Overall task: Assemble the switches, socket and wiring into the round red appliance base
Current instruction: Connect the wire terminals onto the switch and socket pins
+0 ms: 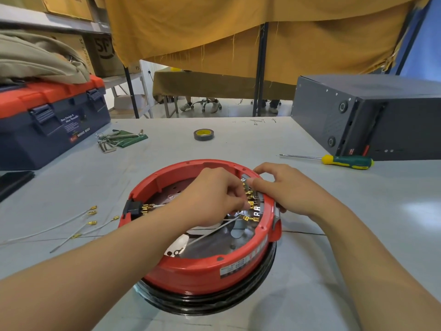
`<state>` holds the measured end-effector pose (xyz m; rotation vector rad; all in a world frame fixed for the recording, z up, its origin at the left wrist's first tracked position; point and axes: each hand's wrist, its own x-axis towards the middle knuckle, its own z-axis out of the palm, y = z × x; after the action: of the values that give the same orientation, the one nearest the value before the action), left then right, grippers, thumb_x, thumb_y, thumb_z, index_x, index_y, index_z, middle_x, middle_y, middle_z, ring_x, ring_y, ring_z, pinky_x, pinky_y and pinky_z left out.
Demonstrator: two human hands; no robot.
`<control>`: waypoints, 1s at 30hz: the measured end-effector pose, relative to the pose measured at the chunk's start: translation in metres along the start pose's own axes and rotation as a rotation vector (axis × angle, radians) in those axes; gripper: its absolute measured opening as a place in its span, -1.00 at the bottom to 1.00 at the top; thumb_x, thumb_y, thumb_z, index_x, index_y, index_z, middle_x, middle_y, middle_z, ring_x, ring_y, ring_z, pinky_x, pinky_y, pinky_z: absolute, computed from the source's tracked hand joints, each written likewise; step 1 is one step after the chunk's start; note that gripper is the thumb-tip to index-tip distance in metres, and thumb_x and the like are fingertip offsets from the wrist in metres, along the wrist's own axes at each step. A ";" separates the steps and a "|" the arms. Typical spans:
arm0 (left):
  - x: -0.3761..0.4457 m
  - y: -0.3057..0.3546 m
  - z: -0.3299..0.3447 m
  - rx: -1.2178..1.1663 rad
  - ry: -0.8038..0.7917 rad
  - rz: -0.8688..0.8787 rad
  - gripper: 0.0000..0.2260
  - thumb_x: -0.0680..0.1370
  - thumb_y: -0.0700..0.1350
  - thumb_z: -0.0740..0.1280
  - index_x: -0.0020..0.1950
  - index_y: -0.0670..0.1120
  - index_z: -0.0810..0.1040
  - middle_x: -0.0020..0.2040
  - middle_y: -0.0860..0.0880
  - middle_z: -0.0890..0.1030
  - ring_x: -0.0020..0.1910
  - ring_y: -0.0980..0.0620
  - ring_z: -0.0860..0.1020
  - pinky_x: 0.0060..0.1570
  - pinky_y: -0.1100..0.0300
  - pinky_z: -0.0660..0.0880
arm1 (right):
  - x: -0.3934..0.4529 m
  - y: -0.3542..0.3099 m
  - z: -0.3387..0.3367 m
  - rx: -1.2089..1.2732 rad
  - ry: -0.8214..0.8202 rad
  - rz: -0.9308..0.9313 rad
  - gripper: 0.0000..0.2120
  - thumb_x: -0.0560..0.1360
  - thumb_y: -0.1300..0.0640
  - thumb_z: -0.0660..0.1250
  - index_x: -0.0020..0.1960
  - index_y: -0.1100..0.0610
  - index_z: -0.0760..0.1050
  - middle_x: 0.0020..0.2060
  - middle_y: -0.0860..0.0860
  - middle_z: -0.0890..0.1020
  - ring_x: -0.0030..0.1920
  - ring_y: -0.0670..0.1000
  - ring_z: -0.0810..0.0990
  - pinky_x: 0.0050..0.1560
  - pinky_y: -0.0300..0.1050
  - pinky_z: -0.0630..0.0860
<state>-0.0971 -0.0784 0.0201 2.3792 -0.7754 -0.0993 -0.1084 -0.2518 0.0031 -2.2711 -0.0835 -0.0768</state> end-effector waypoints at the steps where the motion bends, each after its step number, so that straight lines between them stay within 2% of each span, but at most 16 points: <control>1: 0.000 0.000 0.000 0.001 0.003 -0.003 -0.93 0.44 -0.11 0.46 -0.24 -0.06 0.66 -0.40 0.07 0.61 -0.42 0.25 0.50 -0.41 0.48 0.36 | 0.000 0.000 0.000 0.005 0.003 0.000 -0.79 0.50 -0.11 0.27 0.03 -0.01 0.51 -0.61 -0.13 0.55 -0.58 -0.19 0.48 -0.57 -0.36 0.34; 5: 0.001 0.000 0.001 0.010 0.015 -0.008 -0.92 0.45 -0.10 0.45 -0.24 -0.07 0.67 -0.41 0.08 0.61 -0.42 0.24 0.51 -0.42 0.48 0.35 | 0.000 0.001 0.000 0.008 0.008 0.001 -0.80 0.50 -0.11 0.28 0.03 -0.02 0.51 -0.57 -0.08 0.55 -0.58 -0.18 0.49 -0.57 -0.34 0.35; 11: 0.000 0.001 0.003 0.030 0.028 -0.001 -0.90 0.46 -0.11 0.43 -0.24 -0.09 0.66 -0.43 0.10 0.57 -0.44 0.22 0.49 -0.41 0.48 0.36 | -0.001 -0.001 0.000 0.010 0.000 -0.002 -0.82 0.52 -0.08 0.27 0.02 0.00 0.50 -0.63 -0.11 0.53 -0.61 -0.19 0.46 -0.59 -0.36 0.33; 14: 0.000 0.001 0.004 0.031 0.034 0.012 -0.90 0.46 -0.12 0.43 -0.25 -0.08 0.67 -0.45 0.11 0.54 -0.45 0.24 0.47 -0.41 0.47 0.35 | -0.001 -0.001 0.000 0.006 0.020 -0.010 -0.83 0.51 -0.07 0.28 0.01 0.00 0.52 -0.59 -0.06 0.52 -0.61 -0.17 0.44 -0.58 -0.34 0.34; 23: 0.002 0.002 0.005 0.008 0.003 0.050 -0.89 0.46 -0.17 0.39 -0.25 -0.09 0.66 -0.46 0.11 0.53 -0.45 0.26 0.46 -0.41 0.45 0.33 | 0.000 -0.001 0.000 -0.026 0.020 -0.018 -0.82 0.50 -0.11 0.27 0.00 -0.04 0.51 -0.60 -0.08 0.52 -0.58 -0.18 0.47 -0.57 -0.36 0.35; 25: 0.003 0.000 0.003 -0.040 -0.021 0.027 -0.89 0.47 -0.14 0.40 -0.25 -0.07 0.66 -0.43 0.09 0.56 -0.43 0.24 0.47 -0.36 0.39 0.39 | -0.001 -0.001 0.000 -0.023 0.008 -0.015 -0.82 0.51 -0.11 0.26 0.01 -0.04 0.50 -0.61 -0.13 0.53 -0.58 -0.19 0.48 -0.58 -0.37 0.34; 28: 0.004 -0.004 -0.001 -0.119 -0.066 -0.017 -0.88 0.50 -0.15 0.37 -0.21 -0.06 0.67 -0.36 -0.01 0.64 -0.34 0.14 0.56 -0.17 0.13 0.53 | -0.001 -0.001 0.000 -0.012 0.004 -0.011 -0.81 0.51 -0.11 0.26 0.02 -0.03 0.50 -0.60 -0.12 0.54 -0.58 -0.19 0.48 -0.58 -0.37 0.34; 30: 0.003 -0.005 -0.003 -0.123 -0.082 -0.021 -0.86 0.51 -0.19 0.34 -0.17 -0.02 0.66 -0.37 0.03 0.64 -0.34 0.16 0.58 -0.15 0.15 0.55 | -0.001 -0.001 0.000 -0.010 0.006 -0.010 -0.81 0.51 -0.11 0.26 0.01 -0.03 0.50 -0.60 -0.10 0.54 -0.58 -0.18 0.48 -0.58 -0.36 0.34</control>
<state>-0.0910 -0.0752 0.0196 2.2793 -0.7602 -0.2482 -0.1093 -0.2517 0.0039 -2.2804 -0.0914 -0.0900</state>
